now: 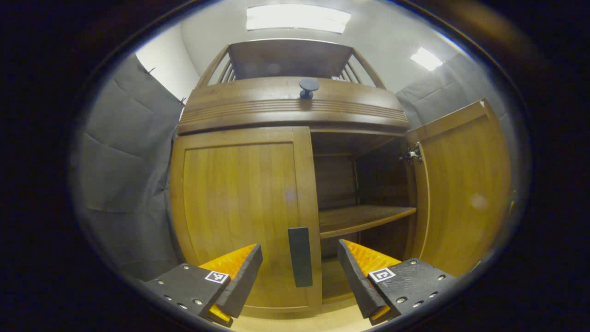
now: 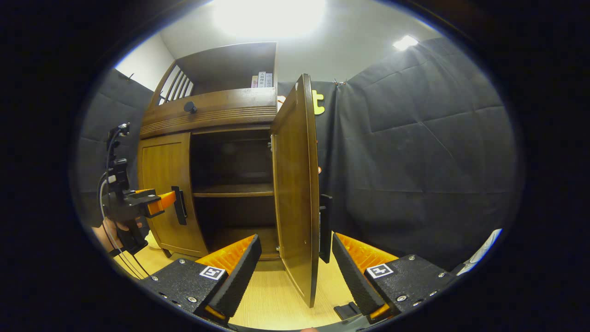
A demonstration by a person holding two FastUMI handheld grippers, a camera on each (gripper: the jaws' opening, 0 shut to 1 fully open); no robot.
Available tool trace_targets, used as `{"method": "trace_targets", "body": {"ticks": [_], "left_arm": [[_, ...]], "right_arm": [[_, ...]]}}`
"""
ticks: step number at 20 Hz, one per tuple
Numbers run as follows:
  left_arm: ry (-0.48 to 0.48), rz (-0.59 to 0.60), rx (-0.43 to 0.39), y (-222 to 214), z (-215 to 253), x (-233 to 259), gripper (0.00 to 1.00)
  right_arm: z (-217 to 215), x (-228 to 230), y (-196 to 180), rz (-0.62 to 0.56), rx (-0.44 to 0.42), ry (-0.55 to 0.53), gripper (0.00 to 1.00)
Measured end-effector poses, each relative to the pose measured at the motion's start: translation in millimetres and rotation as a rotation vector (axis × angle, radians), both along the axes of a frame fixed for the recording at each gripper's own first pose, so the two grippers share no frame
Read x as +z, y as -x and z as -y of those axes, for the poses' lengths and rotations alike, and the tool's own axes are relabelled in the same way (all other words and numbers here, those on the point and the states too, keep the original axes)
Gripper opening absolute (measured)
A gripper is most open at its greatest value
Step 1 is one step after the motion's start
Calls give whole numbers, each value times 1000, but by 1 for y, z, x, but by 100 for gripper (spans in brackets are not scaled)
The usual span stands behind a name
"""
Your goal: Open the right door of the double-door shoe cabinet with the right hand, and open the left door with the left hand.
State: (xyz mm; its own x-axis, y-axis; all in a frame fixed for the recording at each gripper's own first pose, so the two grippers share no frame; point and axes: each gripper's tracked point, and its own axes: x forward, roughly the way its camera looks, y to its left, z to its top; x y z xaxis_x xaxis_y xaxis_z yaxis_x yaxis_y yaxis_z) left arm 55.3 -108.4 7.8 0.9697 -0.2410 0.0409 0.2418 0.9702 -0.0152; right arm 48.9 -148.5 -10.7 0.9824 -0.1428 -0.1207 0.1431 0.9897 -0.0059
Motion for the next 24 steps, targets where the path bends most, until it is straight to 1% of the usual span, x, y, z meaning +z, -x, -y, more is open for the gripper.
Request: {"method": "trace_targets", "body": {"ticks": [2, 5, 6, 7, 9, 11, 12, 14, 15, 17, 19, 21, 22, 23, 24], "left_arm": [[5, -24, 19, 0, -2, -4, 88], [23, -57, 21, 2, 2, -8, 100], [28, -66, 12, 4, 4, -9, 87], [25, -72, 10, 5, 5, -9, 93], [5, -73, 18, 2, 6, -6, 100], [-4, -59, 45, 4, 11, -7, 84], [-9, -65, 40, -1, 12, -19, 76], [-12, -98, 27, -2, 16, -27, 60], [8, -106, 34, -3, 18, -28, 52], [5, -120, 41, -8, 14, -26, 36], [33, -134, 43, -4, 15, -24, 20], [38, -142, 44, -3, 14, -22, 25], [40, -139, 41, 2, 14, -21, 20], [39, -139, 34, 8, 13, -21, 19], [42, -137, 27, 17, 12, -21, 14]], "right_arm": [[-1, -5, 0, -10, 6, -5, 95], [1, -11, 0, -26, 3, -7, 95], [2, -12, 0, -30, 1, -6, 95], [1, -13, -2, -33, 2, -7, 95], [1, -16, -3, -42, 7, -14, 95], [2, -17, -4, -44, 8, -20, 95], [1, -17, -4, -42, 9, -20, 95], [1, -16, -6, -40, 14, -16, 95], [1, -15, -7, -39, 19, -15, 95], [0, -12, -8, -32, 26, -16, 95], [-2, -10, -8, -27, 35, -22, 95], [-3, -9, -9, -23, 41, -23, 95], [-5, -9, -9, -23, 45, -26, 95], [-7, -9, -7, -22, 52, -30, 95], [-10, -8, -6, -21, 58, -34, 95]]}}
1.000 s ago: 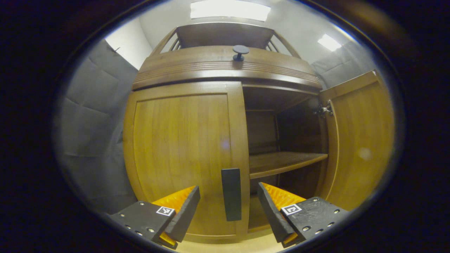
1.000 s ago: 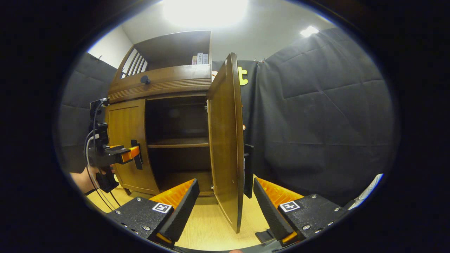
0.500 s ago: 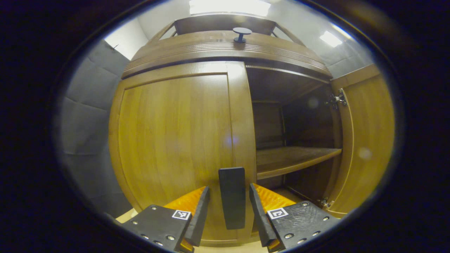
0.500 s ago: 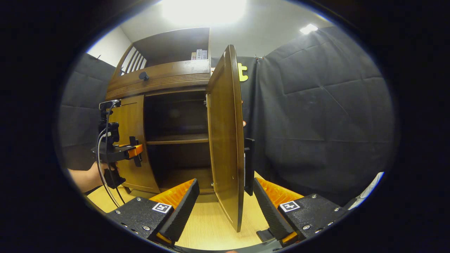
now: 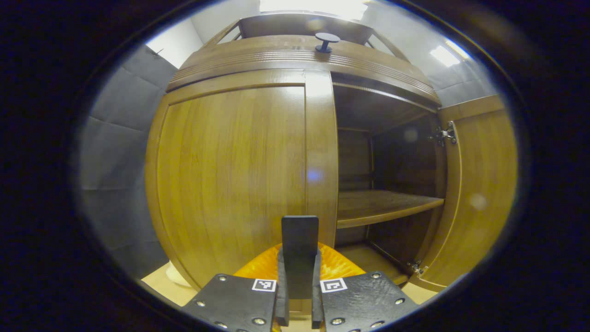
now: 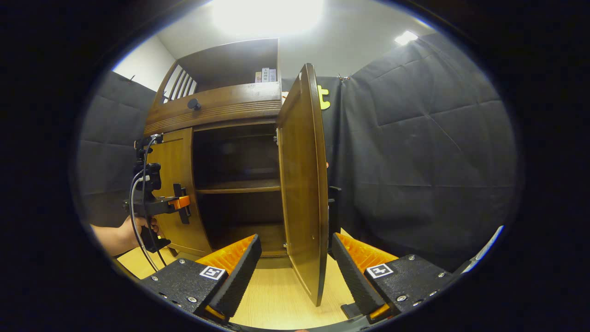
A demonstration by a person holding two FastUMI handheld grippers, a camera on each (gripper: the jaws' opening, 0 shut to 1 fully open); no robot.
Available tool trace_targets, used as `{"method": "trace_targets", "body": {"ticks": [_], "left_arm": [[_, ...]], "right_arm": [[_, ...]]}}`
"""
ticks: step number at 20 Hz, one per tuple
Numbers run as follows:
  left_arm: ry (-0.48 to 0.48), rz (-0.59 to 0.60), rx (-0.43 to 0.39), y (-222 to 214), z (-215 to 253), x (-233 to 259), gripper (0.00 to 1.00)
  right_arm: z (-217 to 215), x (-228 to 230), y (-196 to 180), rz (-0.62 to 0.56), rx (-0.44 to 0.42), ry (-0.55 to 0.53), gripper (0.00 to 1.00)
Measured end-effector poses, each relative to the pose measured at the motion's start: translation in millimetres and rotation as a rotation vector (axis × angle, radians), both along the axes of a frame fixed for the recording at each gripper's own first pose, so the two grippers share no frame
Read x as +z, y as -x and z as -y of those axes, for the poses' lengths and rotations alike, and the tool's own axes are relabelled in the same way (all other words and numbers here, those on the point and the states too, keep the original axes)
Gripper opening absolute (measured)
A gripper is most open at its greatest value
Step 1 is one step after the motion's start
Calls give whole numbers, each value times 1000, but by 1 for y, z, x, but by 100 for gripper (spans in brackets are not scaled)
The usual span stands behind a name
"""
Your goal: Open the right door of the double-door shoe cabinet with the right hand, and open the left door with the left hand.
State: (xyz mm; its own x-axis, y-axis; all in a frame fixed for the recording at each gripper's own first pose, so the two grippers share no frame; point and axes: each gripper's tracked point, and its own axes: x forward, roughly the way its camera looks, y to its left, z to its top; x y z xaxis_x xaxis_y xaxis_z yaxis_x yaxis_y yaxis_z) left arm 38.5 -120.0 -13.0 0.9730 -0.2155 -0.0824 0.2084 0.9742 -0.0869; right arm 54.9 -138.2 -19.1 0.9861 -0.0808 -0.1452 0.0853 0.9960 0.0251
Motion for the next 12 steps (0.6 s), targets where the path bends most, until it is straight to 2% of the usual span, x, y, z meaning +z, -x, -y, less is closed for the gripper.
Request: {"method": "trace_targets", "body": {"ticks": [1, 2, 7, 8, 11, 12], "left_arm": [[4, -2, -7, 7, -1, 1, 19], [5, -4, -13, 12, -2, 0, 14], [7, -12, -28, 36, -16, 3, 14], [7, -14, -31, 39, -18, 4, 19], [10, -19, -31, 59, -33, 4, 19], [13, -21, -29, 69, -40, 4, 14]], "right_arm": [[-3, 0, 2, 0, 7, 0, 95], [-7, 1, 4, 0, 15, 2, 95], [-25, 5, 11, 11, 54, 8, 95], [-30, 6, 14, 11, 62, 10, 95], [-39, 8, 22, 15, 75, 16, 95], [-42, 9, 24, 13, 76, 19, 95]]}}
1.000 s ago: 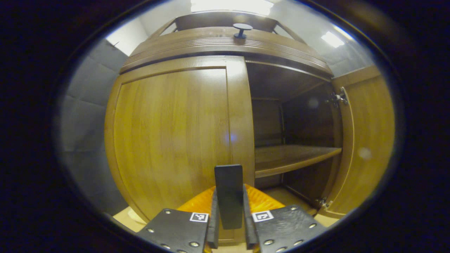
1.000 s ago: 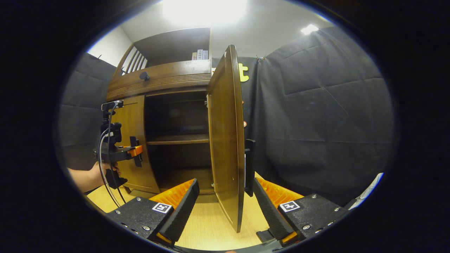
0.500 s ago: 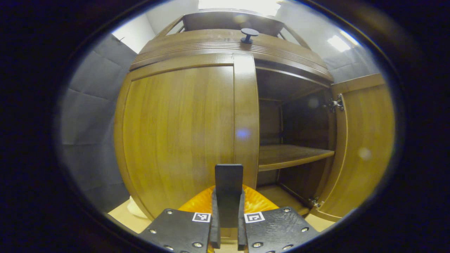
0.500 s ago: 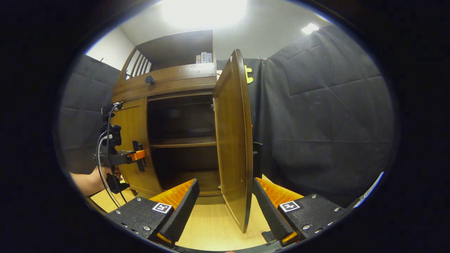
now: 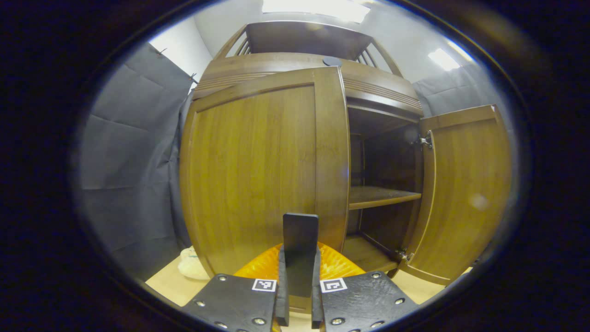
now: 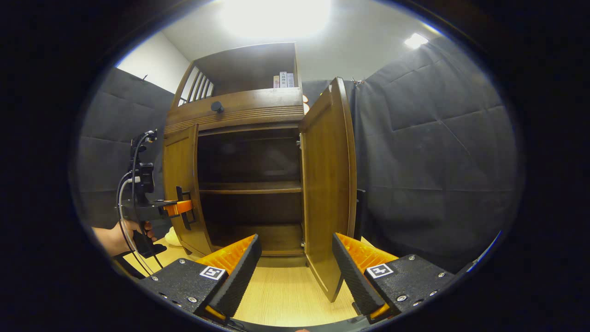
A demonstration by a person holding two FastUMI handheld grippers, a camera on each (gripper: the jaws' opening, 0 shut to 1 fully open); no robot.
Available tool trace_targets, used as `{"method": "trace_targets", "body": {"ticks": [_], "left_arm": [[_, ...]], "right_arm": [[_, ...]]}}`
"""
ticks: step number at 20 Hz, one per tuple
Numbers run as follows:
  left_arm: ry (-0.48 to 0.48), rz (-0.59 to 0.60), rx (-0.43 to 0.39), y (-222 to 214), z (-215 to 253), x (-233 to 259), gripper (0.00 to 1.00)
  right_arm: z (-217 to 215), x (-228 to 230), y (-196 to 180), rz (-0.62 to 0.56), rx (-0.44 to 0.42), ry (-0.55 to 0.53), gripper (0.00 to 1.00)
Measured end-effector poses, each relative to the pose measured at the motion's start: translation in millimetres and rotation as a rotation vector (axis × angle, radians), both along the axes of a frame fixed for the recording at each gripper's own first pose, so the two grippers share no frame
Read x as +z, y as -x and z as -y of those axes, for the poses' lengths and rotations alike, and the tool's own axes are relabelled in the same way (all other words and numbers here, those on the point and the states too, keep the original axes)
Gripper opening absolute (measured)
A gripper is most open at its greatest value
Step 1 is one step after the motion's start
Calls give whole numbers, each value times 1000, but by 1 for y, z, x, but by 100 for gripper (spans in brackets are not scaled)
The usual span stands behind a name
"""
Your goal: Open the right door of the double-door shoe cabinet with the right hand, and open the left door with the left hand.
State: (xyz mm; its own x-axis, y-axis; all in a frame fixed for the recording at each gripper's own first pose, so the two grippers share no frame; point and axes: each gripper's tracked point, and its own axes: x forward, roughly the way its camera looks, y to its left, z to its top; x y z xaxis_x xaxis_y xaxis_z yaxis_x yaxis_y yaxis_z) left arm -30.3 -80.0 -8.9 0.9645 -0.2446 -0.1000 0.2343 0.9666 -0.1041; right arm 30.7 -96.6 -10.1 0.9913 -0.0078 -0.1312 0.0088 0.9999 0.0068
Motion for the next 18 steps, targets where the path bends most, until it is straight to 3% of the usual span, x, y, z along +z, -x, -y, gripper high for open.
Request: {"method": "trace_targets", "body": {"ticks": [4, 5, 12, 13, 14, 18], "left_arm": [[-5, -4, 6, 28, -26, 3, 24], [-5, -4, 7, 34, -32, 4, 19], [-14, -5, 53, 71, -82, 3, 19], [-16, -4, 60, 76, -90, 3, 24], [-19, -3, 70, 79, -97, 3, 19], [-77, 11, 107, 92, -122, 4, 19]], "right_arm": [[-14, 7, 5, 4, 13, 4, 95], [-18, 7, 8, 5, 19, 4, 95], [-53, 6, 16, 11, 83, 2, 95], [-58, 4, 18, 12, 92, 1, 95], [-63, 3, 20, 13, 102, 0, 95], [-76, 1, 24, 10, 128, -1, 95]]}}
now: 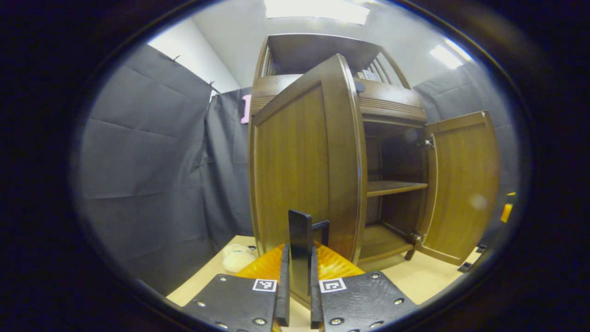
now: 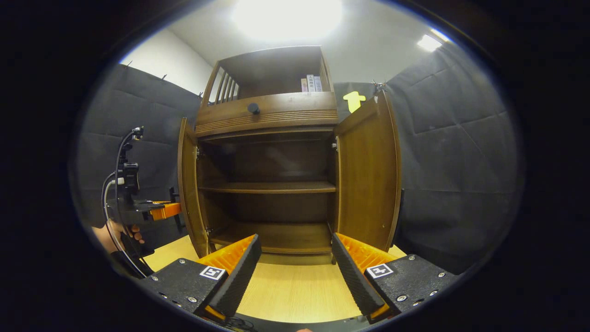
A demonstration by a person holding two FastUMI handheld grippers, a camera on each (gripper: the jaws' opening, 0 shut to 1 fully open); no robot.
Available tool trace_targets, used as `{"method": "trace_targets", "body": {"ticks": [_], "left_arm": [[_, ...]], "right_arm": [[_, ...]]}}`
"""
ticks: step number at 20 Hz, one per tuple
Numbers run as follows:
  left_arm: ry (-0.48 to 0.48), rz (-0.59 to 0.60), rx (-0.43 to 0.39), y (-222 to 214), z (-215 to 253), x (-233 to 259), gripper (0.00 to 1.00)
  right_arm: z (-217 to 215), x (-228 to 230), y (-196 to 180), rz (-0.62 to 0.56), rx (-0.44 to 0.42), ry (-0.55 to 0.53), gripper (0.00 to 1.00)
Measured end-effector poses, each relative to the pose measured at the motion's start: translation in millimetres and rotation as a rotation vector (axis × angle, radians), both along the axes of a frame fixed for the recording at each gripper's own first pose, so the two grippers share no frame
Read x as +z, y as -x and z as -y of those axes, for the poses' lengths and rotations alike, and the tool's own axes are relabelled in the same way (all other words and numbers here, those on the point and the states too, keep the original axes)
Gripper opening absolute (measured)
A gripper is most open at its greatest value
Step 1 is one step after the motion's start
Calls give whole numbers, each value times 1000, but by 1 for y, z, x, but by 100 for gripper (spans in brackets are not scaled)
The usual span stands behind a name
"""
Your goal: Open the right door of the double-door shoe cabinet with the right hand, and open the left door with the left hand.
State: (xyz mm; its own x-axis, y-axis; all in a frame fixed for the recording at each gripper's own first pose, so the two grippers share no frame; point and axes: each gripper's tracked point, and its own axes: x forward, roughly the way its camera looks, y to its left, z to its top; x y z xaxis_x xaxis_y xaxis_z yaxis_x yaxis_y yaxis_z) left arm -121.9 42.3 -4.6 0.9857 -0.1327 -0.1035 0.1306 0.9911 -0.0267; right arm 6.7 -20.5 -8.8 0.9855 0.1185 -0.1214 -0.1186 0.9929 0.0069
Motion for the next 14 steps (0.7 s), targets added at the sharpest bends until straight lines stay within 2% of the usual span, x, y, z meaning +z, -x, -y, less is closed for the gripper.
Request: {"method": "trace_targets", "body": {"ticks": [4, 5, 10, 12, 14], "left_arm": [[7, -1, 43, 7, -27, 0, 18], [3, 1, 56, 9, -35, 0, 13], [-3, 7, 129, 17, -79, 3, 13], [3, 3, 155, 26, -96, -1, 22], [-13, 9, 182, 36, -113, -2, 13]], "right_arm": [[-10, 0, 3, 4, 15, -2, 95], [-12, 1, 4, 5, 19, -1, 95], [-22, 2, 10, 9, 33, 3, 95], [-25, 3, 17, 4, 31, -3, 95], [-28, 5, 22, 5, 30, -5, 95]]}}
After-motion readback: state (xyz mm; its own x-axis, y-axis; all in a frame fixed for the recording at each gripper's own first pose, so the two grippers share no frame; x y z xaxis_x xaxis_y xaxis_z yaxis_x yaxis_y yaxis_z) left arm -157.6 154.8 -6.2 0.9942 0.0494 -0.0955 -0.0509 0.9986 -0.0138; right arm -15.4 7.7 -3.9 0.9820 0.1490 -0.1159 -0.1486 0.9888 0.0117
